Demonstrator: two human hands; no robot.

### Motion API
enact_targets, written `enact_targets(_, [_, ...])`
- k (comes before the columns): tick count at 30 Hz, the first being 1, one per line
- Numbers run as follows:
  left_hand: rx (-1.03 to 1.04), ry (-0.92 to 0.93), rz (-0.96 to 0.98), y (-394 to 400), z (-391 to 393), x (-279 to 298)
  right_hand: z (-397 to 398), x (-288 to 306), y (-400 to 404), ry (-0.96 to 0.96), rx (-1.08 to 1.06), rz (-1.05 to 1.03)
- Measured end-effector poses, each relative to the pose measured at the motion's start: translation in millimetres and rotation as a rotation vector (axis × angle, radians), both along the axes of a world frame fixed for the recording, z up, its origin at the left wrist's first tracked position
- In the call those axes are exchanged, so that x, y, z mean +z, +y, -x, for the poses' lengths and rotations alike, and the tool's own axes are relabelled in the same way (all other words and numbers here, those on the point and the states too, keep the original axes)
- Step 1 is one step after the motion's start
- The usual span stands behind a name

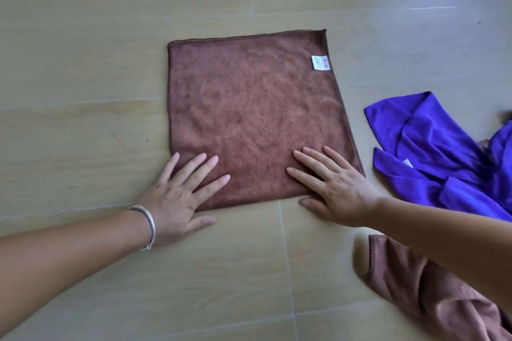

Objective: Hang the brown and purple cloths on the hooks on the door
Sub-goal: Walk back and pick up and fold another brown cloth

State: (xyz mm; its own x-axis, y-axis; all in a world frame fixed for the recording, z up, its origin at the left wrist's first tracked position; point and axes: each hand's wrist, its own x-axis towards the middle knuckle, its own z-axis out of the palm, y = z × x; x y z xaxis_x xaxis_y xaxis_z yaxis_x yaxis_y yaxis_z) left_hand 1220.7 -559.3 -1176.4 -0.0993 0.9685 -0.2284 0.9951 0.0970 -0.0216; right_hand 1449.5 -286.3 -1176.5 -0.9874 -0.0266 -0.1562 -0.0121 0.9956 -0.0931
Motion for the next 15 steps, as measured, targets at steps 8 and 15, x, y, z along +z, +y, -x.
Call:
enact_targets(8, [0.192,-0.225,-0.363,-18.4,-13.9,-1.0,-37.6,-16.6,36.8,0.177,0.077,-0.027])
enact_targets(15, [0.292,-0.215,-0.344,-21.8,-41.9,29.8,-43.2,18.1,-9.0,0.144,-0.224,0.021])
